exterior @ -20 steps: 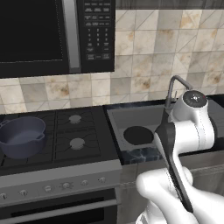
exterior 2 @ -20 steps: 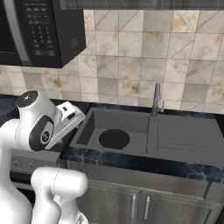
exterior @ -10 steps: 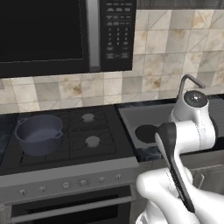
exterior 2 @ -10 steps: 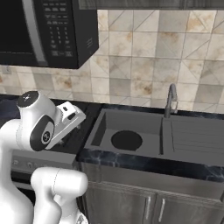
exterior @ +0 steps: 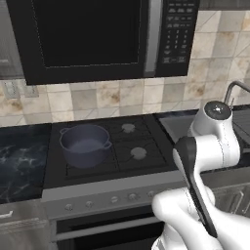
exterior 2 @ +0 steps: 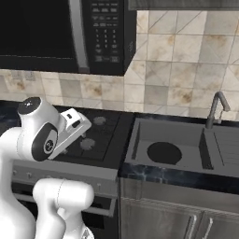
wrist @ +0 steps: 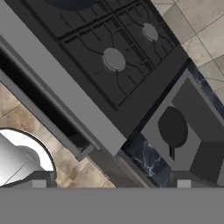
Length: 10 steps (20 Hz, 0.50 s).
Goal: Move the pot and pan from the stove into the sink.
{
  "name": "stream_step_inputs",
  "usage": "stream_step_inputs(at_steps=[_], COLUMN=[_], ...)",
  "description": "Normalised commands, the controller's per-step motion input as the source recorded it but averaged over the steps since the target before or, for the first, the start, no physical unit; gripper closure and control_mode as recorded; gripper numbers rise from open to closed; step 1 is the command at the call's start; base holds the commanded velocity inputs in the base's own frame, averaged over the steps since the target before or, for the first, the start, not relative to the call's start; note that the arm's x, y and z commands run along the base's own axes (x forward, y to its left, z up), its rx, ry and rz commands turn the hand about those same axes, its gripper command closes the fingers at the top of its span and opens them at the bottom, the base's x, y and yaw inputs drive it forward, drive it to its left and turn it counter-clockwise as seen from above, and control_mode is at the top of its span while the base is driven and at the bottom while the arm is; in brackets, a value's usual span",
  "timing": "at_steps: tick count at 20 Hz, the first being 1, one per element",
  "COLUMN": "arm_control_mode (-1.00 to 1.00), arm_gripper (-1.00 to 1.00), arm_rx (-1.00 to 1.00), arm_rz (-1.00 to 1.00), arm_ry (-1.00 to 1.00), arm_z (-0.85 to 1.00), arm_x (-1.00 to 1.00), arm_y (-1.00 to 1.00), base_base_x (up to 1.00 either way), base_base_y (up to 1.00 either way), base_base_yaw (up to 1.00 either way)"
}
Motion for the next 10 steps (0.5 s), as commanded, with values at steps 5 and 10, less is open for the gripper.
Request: stream_step_inputs(at_steps=[5,10], arm_control_mode=[1.00,1.00], arm_gripper=[-1.00,-1.00], arm_rx=[0.00,0.00], arm_rz=[0.00,0.00], arm_ry=[0.00,0.00], arm_z=[0.00,0.00], arm_x=[0.00,0.00], arm_y=[0.00,0.00], base_base_x=[-0.28,-0.29], base_base_y=[0.68,0.64], base_base_yaw=[0.00,0.00])
